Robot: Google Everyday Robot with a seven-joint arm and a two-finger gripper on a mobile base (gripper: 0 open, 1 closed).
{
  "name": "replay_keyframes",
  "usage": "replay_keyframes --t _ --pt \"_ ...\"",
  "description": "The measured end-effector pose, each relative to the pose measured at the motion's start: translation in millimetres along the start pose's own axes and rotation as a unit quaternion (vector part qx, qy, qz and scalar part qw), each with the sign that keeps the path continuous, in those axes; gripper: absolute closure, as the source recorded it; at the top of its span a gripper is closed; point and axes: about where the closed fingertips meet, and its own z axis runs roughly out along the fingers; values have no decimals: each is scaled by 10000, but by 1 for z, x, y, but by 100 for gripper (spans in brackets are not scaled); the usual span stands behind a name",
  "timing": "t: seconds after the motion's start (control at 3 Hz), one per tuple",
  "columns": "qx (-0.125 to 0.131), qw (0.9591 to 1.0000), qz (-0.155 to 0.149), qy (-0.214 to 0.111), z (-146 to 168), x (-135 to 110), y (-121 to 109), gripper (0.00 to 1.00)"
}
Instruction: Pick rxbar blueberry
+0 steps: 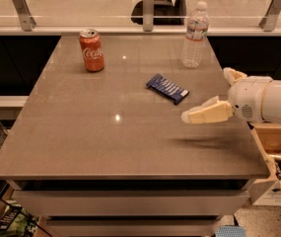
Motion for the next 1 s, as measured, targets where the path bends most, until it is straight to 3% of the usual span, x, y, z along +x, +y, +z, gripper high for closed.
replay_keyframes --t 1.0 --pt "-403 9987 209 -251 48 21 2 0"
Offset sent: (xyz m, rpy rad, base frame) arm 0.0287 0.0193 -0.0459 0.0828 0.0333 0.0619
